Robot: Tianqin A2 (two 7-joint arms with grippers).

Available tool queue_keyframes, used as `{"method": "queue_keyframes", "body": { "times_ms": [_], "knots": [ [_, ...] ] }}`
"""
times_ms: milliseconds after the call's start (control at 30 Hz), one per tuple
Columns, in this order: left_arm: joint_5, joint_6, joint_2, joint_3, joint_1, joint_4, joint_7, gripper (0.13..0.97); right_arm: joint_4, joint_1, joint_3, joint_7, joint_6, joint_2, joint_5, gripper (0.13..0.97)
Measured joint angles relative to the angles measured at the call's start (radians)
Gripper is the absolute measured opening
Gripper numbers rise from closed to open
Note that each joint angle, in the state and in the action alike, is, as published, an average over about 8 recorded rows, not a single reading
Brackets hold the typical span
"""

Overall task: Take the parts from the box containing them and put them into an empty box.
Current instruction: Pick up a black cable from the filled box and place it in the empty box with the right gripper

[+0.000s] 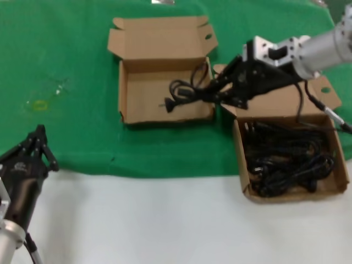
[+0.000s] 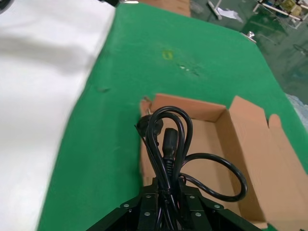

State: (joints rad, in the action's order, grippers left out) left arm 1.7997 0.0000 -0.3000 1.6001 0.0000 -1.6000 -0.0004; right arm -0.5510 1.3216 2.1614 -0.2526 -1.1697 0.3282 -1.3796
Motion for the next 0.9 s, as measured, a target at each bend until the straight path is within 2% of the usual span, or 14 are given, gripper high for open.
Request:
{"method": "queue_keyframes", "body": {
  "times_ms": [233, 400, 567, 900],
  "knots": [
    [0.000, 0.000, 0.000, 0.000, 0.000, 0.000, 0.000, 0.144, 0.319, 0.109, -0.016, -0.146, 0.107, -0.141, -0.005, 0.216],
    [0.000, 0.000, 0.000, 0.000, 0.000, 0.000, 0.000, 0.144, 0.463, 0.152, -0.031, -0.221, 0.190, -0.214, -0.010, 0.215],
    [0.000, 0.000, 0.000, 0.000, 0.000, 0.000, 0.000, 0.144, 0.516, 0.161, -0.041, -0.254, 0.252, -0.259, -0.009, 0.215],
    [0.000, 0.000, 0.000, 0.000, 0.000, 0.000, 0.000, 0.144, 0.537, 0.155, -0.062, -0.273, 0.332, -0.308, -0.016, 0.215]
  ]
}}
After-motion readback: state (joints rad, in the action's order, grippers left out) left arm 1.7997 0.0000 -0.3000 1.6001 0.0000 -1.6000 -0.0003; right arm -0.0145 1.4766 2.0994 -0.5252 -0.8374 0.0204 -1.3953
